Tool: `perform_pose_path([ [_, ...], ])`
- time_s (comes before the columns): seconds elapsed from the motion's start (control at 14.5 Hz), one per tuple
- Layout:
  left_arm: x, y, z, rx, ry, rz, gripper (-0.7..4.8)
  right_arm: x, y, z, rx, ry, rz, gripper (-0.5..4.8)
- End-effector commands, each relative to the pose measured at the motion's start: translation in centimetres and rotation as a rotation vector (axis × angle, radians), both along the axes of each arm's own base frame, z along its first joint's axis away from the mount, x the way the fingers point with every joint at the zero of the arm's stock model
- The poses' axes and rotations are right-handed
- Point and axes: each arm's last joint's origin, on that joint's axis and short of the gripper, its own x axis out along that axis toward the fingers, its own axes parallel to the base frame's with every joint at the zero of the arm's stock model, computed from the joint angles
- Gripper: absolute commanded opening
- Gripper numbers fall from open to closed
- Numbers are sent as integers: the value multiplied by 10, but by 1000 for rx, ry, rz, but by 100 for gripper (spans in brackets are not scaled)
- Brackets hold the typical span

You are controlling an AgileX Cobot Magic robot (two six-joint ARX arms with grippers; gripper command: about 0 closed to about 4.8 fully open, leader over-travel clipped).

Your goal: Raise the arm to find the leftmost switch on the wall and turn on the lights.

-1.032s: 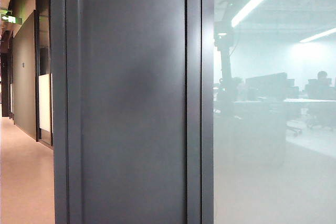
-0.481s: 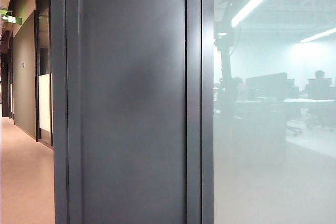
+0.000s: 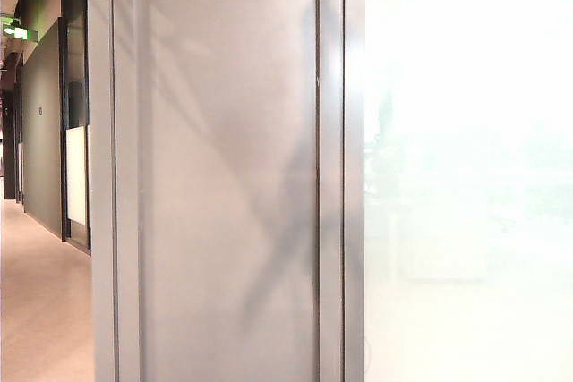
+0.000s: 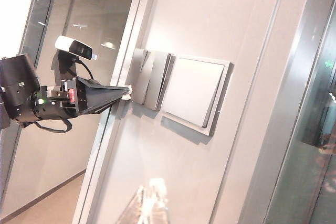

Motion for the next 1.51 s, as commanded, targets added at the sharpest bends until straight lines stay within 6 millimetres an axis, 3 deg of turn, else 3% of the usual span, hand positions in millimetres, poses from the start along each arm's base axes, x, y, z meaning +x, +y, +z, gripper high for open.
perform_pose_path([
  [0.07, 8, 1, -5, -15, 41, 37, -5, -4, 0, 3, 4, -16, 3, -1],
  [0.28, 0, -1, -3, 52, 32, -81, -5, -5, -1, 3, 5, -19, 3, -1],
  [0.62, -49, 3, 23, 55, -45, -118, -4, -11, -2, 6, 7, -35, 1, -1],
  [0.83, -117, 10, 46, 67, -97, -99, 24, -20, -3, 9, 9, -51, 0, 0],
  [1.03, -173, 18, 47, 137, -174, 113, 25, -32, -7, 11, 57, -14, -76, 0],
  [1.24, -227, 30, 29, 99, -112, 381, 25, -50, -14, 8, 136, 109, -253, 0],
  [1.31, -256, 40, 2, 96, -68, 632, 25, -63, -18, 2, 146, 205, -362, 0],
  [1.51, -273, 45, -47, 69, 3, 756, 24, -74, -24, -13, 71, 268, -539, 0],
])
